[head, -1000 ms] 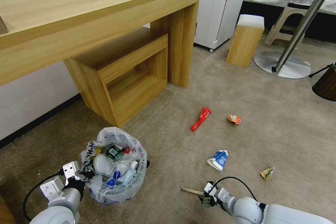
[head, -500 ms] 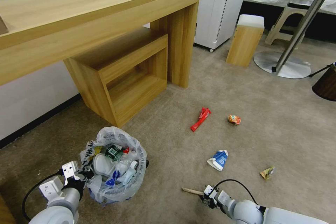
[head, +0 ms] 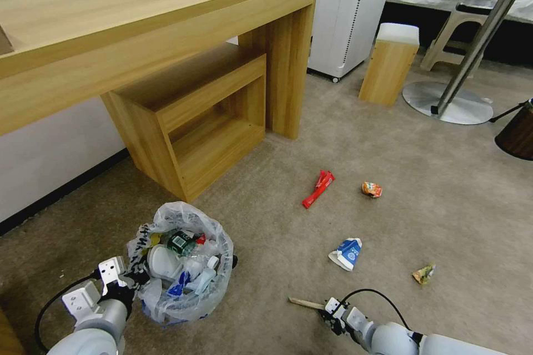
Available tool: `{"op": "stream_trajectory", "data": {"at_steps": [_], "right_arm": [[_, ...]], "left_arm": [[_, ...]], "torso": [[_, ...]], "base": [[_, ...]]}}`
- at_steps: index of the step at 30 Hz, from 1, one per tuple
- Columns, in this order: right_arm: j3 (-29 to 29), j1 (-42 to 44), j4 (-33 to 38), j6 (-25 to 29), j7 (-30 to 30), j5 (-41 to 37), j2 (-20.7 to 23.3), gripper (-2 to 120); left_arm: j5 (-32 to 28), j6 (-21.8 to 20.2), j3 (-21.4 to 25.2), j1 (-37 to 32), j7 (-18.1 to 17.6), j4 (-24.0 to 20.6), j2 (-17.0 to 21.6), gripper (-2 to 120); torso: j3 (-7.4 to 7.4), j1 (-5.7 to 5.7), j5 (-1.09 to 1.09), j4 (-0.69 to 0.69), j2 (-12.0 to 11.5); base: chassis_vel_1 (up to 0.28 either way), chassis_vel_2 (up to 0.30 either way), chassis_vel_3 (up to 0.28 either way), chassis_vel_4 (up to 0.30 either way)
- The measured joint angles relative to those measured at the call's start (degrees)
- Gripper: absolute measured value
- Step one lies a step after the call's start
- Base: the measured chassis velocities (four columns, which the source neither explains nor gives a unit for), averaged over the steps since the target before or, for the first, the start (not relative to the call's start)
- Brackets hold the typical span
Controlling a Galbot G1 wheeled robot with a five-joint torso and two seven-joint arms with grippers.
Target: Pick up the trash bin and place the garbage on the floor into it.
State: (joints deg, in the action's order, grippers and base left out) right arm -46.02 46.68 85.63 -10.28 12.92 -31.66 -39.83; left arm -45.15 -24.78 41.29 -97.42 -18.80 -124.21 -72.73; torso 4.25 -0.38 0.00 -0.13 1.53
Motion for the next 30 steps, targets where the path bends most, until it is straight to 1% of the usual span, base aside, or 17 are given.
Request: {"op": "stream_trajectory", "data": {"at_steps": [9,10,13,16,17,19,29,30], "right_arm": [[0.6,1.2,-0.6,0.5,0.0,0.6,-0.2,36],[0.6,1.5,-0.9,0.7,0.1,0.7,-0.4,32],[0.7,1.6,-1.0,0.9,0.1,0.8,-0.4,30],[0.7,1.5,-1.0,1.1,0.1,0.8,-0.2,19],[0.7,1.5,-1.0,1.1,0.1,0.8,-0.2,19],[0.7,1.5,-1.0,1.4,0.1,0.8,0.1,12],[2.0,2.4,-0.3,2.1,0.3,0.7,0.3,12],[2.8,2.6,0.6,2.5,0.4,0.6,0.8,9]], "left_arm": [[0.1,0.0,-0.1,0.0,0.0,-0.2,-0.2,0],[0.1,0.0,-0.1,-0.1,0.0,-0.2,-0.3,0],[0.2,0.1,-0.1,-0.1,0.0,-0.2,-0.3,0],[0.3,0.1,-0.1,-0.1,0.0,0.0,-0.4,0],[0.3,0.1,-0.1,-0.1,0.0,0.0,-0.4,0],[0.4,0.1,-0.1,0.0,0.0,0.1,-0.6,0],[0.6,0.2,-0.1,0.0,0.0,0.6,-0.7,0],[0.6,0.2,0.0,0.0,0.0,0.6,-0.7,0]], "torso": [[0.00,0.00,0.00,0.00,0.0],[0.00,0.00,0.01,0.00,0.0],[0.00,0.00,0.01,0.00,0.0],[0.00,0.00,-0.02,0.00,0.0],[0.00,0.00,-0.02,0.00,0.0],[0.00,0.00,0.00,0.00,0.0],[0.00,-0.01,-0.01,0.00,0.0],[0.00,-0.01,-0.01,0.00,0.0]], "base": [[0.000,0.000,0.000,0.000],[0.000,0.000,0.000,0.000],[0.000,0.000,0.000,0.000],[0.000,0.000,0.000,0.000],[0.000,0.000,0.000,0.000],[0.000,0.000,0.000,0.000],[0.000,0.000,0.000,0.000],[0.000,0.000,0.000,0.000]]}}
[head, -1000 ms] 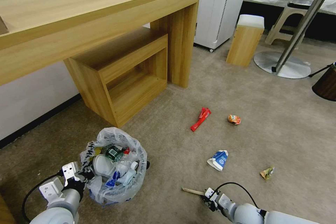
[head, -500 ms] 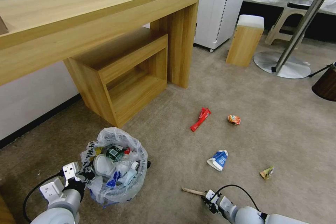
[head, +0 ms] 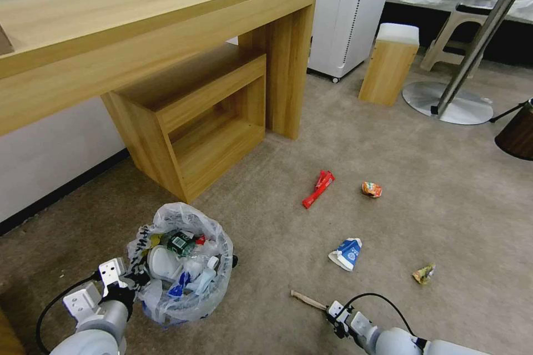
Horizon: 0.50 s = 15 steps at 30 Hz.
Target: Pick up the trash bin and place the garbage on the floor into it.
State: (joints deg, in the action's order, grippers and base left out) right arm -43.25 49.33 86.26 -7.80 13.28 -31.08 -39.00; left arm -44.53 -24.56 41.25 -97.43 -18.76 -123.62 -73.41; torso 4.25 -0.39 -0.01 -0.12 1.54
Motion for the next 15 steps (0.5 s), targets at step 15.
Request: {"op": "stream_trajectory", "data": {"at_steps": [15], "right_arm": [[7.8,3.6,11.7,1.0,0.3,-1.9,5.5,3]], "left_arm": [[0.0,0.0,-0.2,0.4,0.0,0.4,0.1,0]], "torso": [[0.00,0.00,0.00,-0.01,0.0]], "base": [[0.000,0.000,0.000,0.000]]}}
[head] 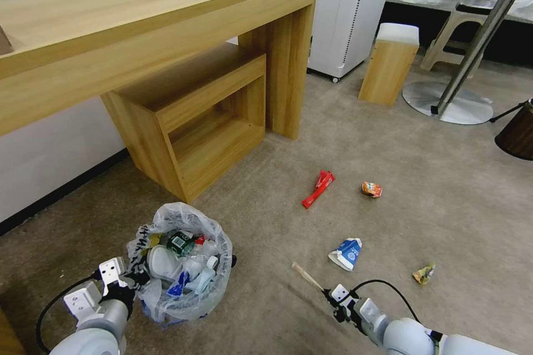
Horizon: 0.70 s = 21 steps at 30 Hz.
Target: Pick up the trash bin and place the garbage on the floor into it.
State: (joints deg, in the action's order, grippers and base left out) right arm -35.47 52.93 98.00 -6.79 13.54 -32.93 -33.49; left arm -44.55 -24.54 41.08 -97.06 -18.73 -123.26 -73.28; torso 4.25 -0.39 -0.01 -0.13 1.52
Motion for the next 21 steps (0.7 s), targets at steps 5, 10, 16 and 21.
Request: {"op": "stream_trajectory", "data": {"at_steps": [5,10,16,21], "right_arm": [[1.5,0.1,2.1,0.2,0.0,-0.1,0.8,3],[10.1,-4.3,13.5,2.4,-1.5,-3.6,3.3,0],[10.8,-16.3,20.3,6.6,-4.0,-7.9,-0.8,0],[8.8,-19.5,21.3,7.0,-4.6,-9.0,-3.5,0]], "left_arm": [[0.1,0.0,0.0,-0.2,0.0,0.0,0.0,0],[0.0,0.0,0.3,-0.5,0.1,-0.8,0.7,0],[0.1,-0.2,0.2,-1.4,0.1,-2.2,0.5,0],[0.1,-0.2,0.4,-1.9,0.1,-2.8,0.5,0]], "torso": [[0.00,0.00,0.00,0.00,0.0],[0.02,-0.01,-0.08,-0.04,0.0],[0.00,0.00,0.04,0.02,0.0],[0.00,0.00,0.04,0.00,0.0]], "base": [[0.000,0.000,0.000,0.000],[0.000,0.000,0.000,0.000],[0.000,0.000,0.000,0.000],[0.000,0.000,0.000,0.000]]}}
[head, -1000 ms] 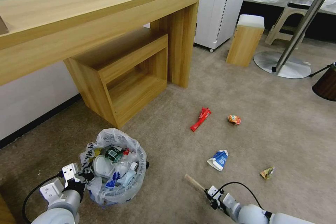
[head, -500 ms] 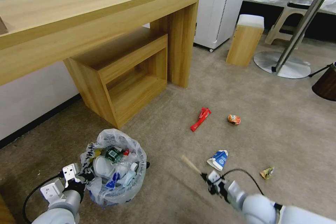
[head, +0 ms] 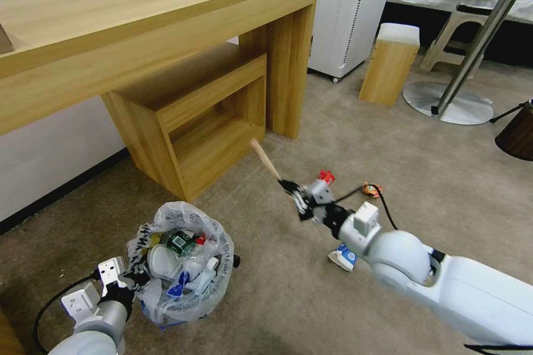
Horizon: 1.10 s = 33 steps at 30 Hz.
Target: Pick up the trash bin and place the garbage on the floor into it.
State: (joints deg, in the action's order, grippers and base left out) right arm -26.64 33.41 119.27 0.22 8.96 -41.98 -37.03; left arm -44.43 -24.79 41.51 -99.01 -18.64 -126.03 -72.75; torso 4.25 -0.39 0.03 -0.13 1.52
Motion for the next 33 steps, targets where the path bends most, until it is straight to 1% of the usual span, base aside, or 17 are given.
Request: {"op": "stream_trajectory", "data": {"at_steps": [1,3,4,7,8,11,12,15,16,20,21,23,24,27,28,31,33], "right_arm": [[-1.2,-1.0,0.1,0.3,-0.1,-0.2,-0.9,0],[-3.8,-2.9,-0.4,1.2,-0.9,-0.2,-2.4,0],[-3.8,-2.9,-0.4,1.2,-0.9,-0.2,-2.4,0],[-8.5,-6.3,-1.9,2.4,-1.4,0.2,-4.7,0],[-8.5,-6.3,-1.9,2.4,-1.4,0.2,-4.7,0],[-13.8,-11.5,-5.2,4.4,-2.2,0.7,-8.2,0],[-13.8,-11.5,-5.2,4.4,-2.2,0.7,-8.2,0],[-18.0,-16.0,-8.2,6.4,-3.0,1.0,-11.8,0],[-18.0,-16.0,-8.2,6.4,-3.0,1.0,-11.8,0],[-21.1,-18.3,-10.1,7.3,-3.4,1.3,-14.2,0],[-23.1,-19.4,-11.1,7.6,-3.5,1.5,-15.8,0],[-25.3,-20.5,-12.1,7.7,-3.6,1.6,-17.5,0],[-25.3,-20.5,-12.1,7.7,-3.6,1.6,-17.5,0],[-29.0,-22.2,-14.4,8.5,-3.7,2.4,-20.2,0],[-29.0,-22.2,-14.4,8.5,-3.7,2.4,-20.2,0],[-31.2,-22.6,-16.5,9.1,-3.7,3.0,-22.9,0],[-31.5,-22.6,-17.2,9.1,-3.7,3.2,-23.6,0]], "left_arm": [[0.0,0.0,0.1,-0.2,0.0,-0.2,0.0,0],[0.0,0.0,0.2,-0.5,0.0,-0.4,0.0,0],[0.0,0.0,0.2,-0.5,0.0,-0.4,0.0,0],[0.0,-0.1,0.6,-1.1,0.0,-0.9,-0.1,0],[0.0,-0.1,0.6,-1.1,0.0,-0.9,-0.1,0],[0.1,-0.1,0.8,-1.7,0.0,-1.4,-0.6,0],[0.1,-0.1,0.8,-1.7,0.0,-1.4,-0.6,0],[0.2,-0.1,1.0,-1.8,-0.1,-1.7,-0.9,0],[0.2,-0.1,1.0,-1.8,-0.1,-1.7,-0.9,0],[0.3,-0.1,1.2,-2.0,-0.1,-1.7,-1.1,0],[0.3,-0.1,1.4,-2.2,-0.1,-1.9,-1.4,0],[0.4,-0.1,1.6,-2.4,-0.1,-2.0,-1.7,0],[0.4,-0.1,1.6,-2.4,-0.1,-2.0,-1.7,0],[0.5,-0.1,1.8,-2.6,-0.1,-2.4,-2.3,0],[0.5,-0.1,1.8,-2.6,-0.1,-2.4,-2.3,0],[0.6,-0.1,1.8,-2.9,-0.1,-2.9,-2.7,0],[0.6,-0.1,1.9,-3.0,-0.1,-3.0,-2.7,0]], "torso": [[0.00,0.00,-0.05,0.00,0.0],[0.00,0.00,0.00,0.00,0.0],[0.00,0.00,0.00,0.00,0.0],[0.00,0.00,-0.03,0.00,0.0],[0.00,0.00,-0.03,0.00,0.0],[0.00,0.00,-0.02,0.00,0.0],[0.00,0.00,-0.02,0.00,0.0],[0.00,0.00,-0.02,0.02,0.0],[0.00,0.00,-0.02,0.02,0.0],[0.01,0.00,-0.02,0.00,0.0],[0.00,0.00,-0.02,0.00,0.0],[0.01,0.00,-0.03,0.00,0.0],[0.01,0.00,-0.03,0.00,0.0],[0.00,0.00,-0.02,0.00,0.0],[0.00,0.00,-0.02,0.00,0.0],[0.00,0.00,-0.03,0.00,0.0],[0.00,0.01,-0.03,0.00,0.0]], "base": [[0.000,0.000,0.000,0.000],[0.000,0.000,0.000,0.000],[0.000,0.000,0.000,0.000],[0.000,0.000,0.000,0.000],[0.000,0.000,0.000,0.000],[0.000,0.000,0.000,0.000],[0.000,0.000,0.000,0.000],[0.000,0.000,0.000,0.000],[0.000,0.000,0.000,0.000],[0.000,0.000,0.000,0.000],[0.000,0.000,0.000,0.000],[0.000,0.000,0.000,0.000],[0.000,0.000,0.000,0.000],[0.000,0.000,0.000,0.000],[0.000,0.000,0.000,0.000],[0.000,0.000,0.000,0.000],[0.000,0.000,0.000,0.000]]}}
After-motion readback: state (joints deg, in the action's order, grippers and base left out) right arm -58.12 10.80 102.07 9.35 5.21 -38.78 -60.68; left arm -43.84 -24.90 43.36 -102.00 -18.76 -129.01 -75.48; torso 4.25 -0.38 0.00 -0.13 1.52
